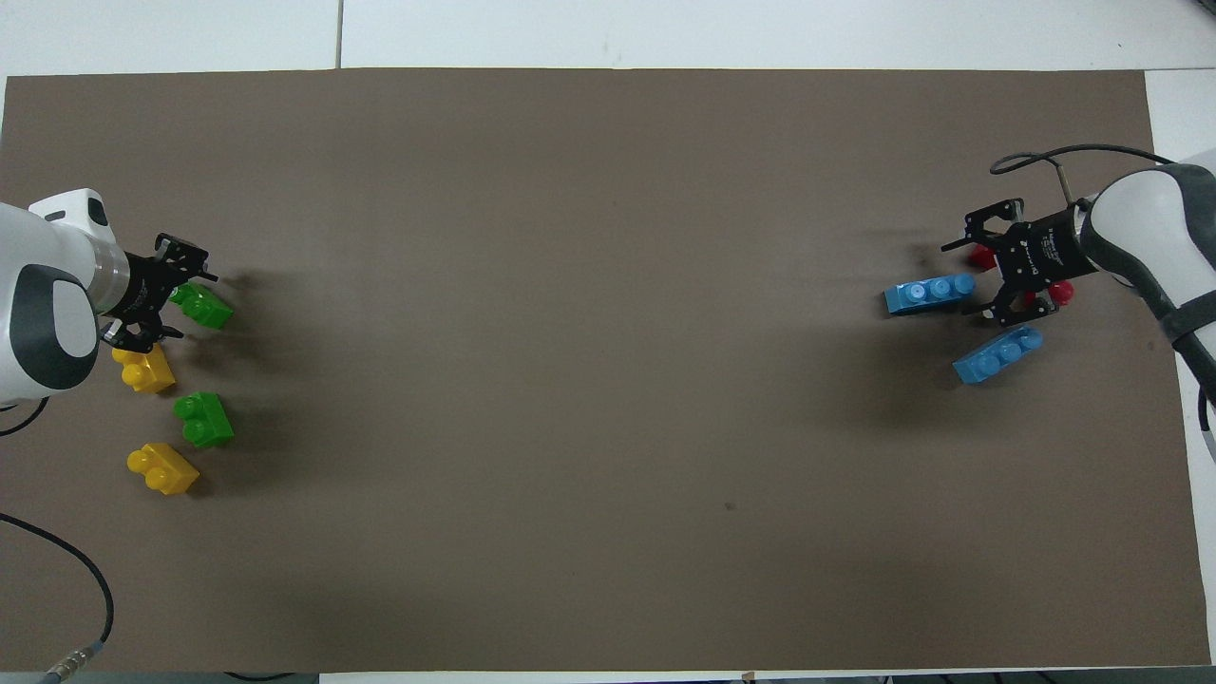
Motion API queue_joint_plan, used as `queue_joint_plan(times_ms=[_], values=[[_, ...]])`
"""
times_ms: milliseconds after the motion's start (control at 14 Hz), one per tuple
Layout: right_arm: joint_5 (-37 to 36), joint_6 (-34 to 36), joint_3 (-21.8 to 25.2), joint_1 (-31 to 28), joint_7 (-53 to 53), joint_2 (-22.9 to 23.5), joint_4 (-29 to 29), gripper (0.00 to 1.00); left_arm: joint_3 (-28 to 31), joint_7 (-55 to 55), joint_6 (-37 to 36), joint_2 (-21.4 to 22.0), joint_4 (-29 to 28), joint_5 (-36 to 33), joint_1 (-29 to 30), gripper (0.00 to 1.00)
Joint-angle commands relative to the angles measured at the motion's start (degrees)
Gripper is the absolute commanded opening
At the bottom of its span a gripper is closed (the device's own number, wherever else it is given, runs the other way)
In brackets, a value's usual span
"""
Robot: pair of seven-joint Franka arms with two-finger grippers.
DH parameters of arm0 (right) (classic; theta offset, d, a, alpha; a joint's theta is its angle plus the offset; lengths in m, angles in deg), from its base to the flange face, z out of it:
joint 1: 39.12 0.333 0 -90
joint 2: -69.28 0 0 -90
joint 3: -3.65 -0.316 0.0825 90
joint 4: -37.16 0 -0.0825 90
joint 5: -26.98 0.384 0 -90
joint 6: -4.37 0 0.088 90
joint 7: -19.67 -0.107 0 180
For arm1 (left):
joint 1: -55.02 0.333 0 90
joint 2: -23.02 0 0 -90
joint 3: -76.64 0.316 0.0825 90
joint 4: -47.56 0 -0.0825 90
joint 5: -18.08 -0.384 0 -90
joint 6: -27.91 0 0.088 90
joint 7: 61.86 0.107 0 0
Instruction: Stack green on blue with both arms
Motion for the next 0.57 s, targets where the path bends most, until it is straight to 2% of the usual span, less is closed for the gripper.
queue_joint_plan(times_ms=[0, 143, 214, 500], values=[[2.06, -2.06, -0.17, -0.22, 1.7, -0.5, 1.78, 0.92, -0.31, -0.46, 0.27, -1.18, 1.19, -0.68, 1.25, 0.77], [2.06, -2.06, -0.17, -0.22, 1.7, -0.5, 1.78, 0.9, -0.31, -0.38, 0.27, -1.18, 1.19, -0.77, 1.26, 0.68], [2.06, -1.88, -0.17, -0.22, 1.7, -0.5, 1.78, 0.87, -0.31, -0.29, 0.27, -1.18, 1.37, -0.77, 1.26, 0.57], [2.06, -1.71, -0.25, -0.22, 2.31, -0.59, 1.78, 0.59, -0.31, -0.2, 0.36, -1.18, 1.46, -0.86, 1.08, 0.12]])
